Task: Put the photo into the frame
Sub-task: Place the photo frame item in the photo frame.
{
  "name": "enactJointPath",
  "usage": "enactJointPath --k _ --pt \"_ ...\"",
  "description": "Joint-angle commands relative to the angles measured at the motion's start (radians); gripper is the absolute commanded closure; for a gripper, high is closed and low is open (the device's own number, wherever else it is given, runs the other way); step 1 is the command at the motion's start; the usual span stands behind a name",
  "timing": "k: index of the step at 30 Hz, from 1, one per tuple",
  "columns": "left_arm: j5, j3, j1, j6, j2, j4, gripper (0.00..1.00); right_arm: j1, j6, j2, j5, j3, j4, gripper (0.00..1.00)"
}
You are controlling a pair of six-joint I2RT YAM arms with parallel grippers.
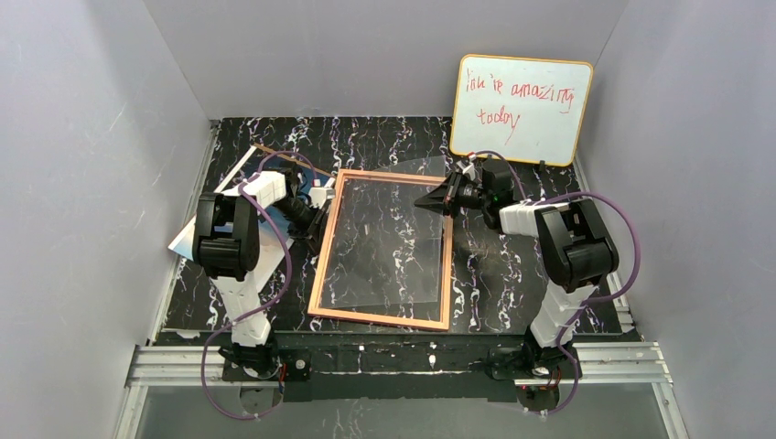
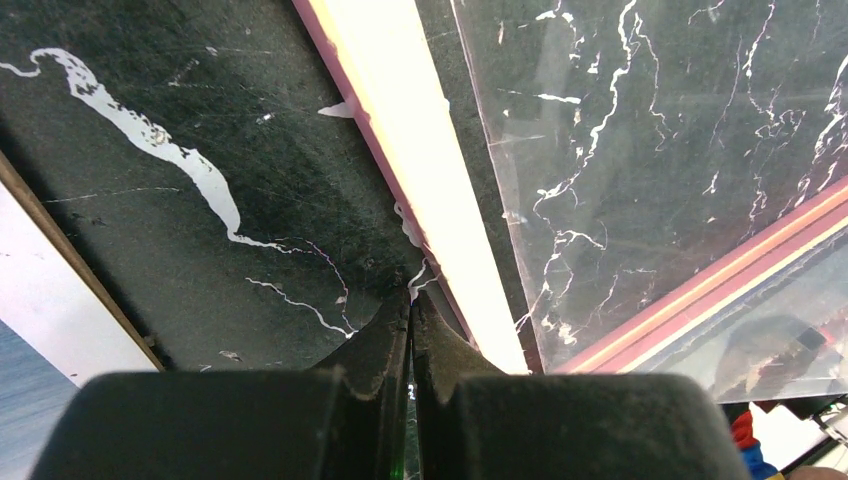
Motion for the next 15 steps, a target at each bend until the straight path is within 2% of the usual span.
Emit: enactJointPath --k 1,6,15 --pt "-0.019 -0.023 -0.012 0.009 0.037 0.003 1.00 -0.001 0.021 -0.054 -0.019 -0.021 0.117 0.99" --pt "-0.021 -0.025 -0.012 0.012 0.036 0.003 1.00 0.010 0.059 -0.040 -0.040 -0.038 0.205 0.99" --pt "-0.023 -0.021 -0.012 0.015 0.040 0.002 1.00 0.021 0.037 -0.039 -0.043 -0.038 0.189 0.99"
